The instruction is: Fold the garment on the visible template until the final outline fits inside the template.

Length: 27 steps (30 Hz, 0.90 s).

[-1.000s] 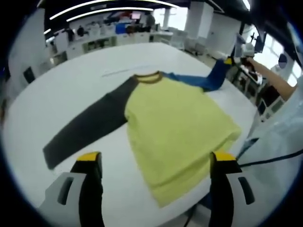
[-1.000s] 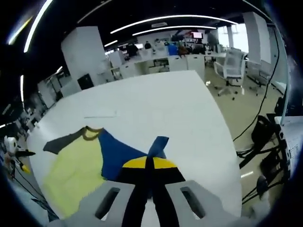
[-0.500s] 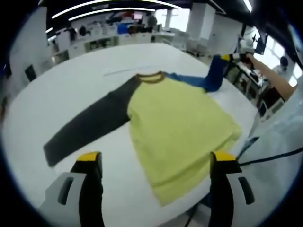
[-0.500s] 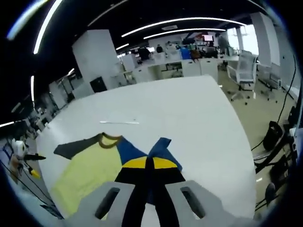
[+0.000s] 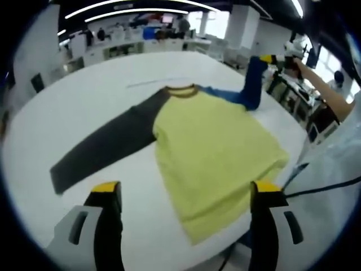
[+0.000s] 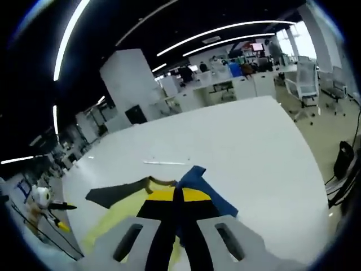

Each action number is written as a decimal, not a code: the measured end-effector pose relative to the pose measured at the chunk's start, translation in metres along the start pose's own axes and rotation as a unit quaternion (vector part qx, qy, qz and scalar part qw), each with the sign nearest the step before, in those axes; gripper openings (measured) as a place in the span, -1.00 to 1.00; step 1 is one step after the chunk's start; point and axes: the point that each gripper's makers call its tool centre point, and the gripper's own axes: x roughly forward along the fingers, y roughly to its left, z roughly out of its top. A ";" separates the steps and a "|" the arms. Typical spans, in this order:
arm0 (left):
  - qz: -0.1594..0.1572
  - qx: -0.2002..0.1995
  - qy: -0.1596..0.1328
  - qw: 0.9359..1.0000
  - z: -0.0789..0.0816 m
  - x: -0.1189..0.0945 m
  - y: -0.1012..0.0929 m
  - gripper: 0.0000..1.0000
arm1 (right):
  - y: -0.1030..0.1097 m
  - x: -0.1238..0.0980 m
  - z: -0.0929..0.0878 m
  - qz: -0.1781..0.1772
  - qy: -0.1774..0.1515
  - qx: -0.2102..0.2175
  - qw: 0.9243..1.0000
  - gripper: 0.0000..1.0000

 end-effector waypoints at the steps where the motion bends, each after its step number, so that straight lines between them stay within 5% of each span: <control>1: 0.001 0.000 0.001 1.000 0.000 0.000 0.000 0.81 | 0.003 0.002 0.001 0.003 0.000 -0.002 1.000 -0.95; 27: -0.001 -0.001 0.005 1.000 -0.001 0.000 0.001 0.81 | 0.083 0.047 0.024 0.093 -0.015 -0.018 0.995 -0.95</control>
